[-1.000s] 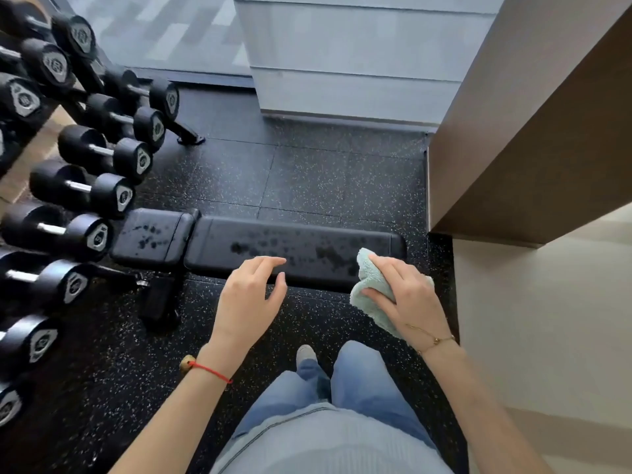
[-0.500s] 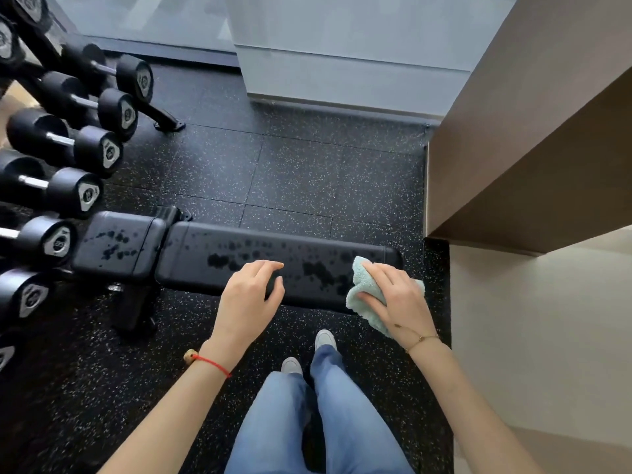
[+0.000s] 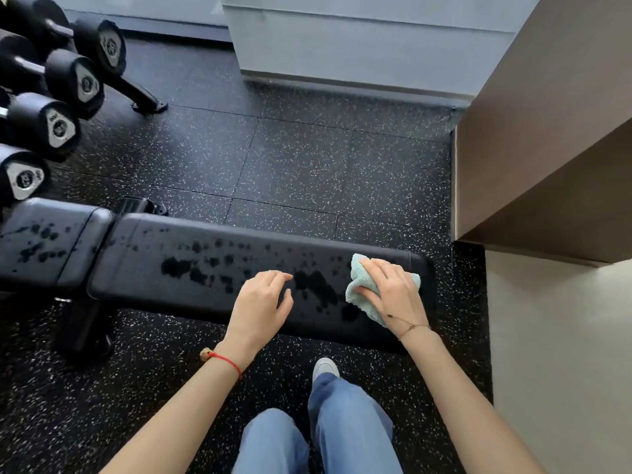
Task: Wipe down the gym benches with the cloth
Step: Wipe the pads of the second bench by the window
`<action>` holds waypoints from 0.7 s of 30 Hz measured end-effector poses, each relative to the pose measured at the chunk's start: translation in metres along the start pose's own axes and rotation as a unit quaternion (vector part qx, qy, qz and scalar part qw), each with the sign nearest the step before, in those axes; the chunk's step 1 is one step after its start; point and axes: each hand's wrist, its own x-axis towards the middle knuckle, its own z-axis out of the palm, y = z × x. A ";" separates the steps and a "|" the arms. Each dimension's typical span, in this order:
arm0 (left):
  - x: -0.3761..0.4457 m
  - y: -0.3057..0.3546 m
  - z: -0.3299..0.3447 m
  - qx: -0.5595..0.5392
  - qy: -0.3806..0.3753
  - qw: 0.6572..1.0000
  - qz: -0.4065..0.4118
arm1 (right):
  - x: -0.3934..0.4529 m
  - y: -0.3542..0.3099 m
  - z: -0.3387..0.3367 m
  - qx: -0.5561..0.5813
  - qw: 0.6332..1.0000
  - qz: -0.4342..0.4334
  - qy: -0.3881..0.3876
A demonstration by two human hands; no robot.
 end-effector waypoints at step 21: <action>0.003 -0.127 0.175 0.012 0.158 0.986 0.041 | 0.075 0.040 0.182 -0.041 0.993 -0.077 0.084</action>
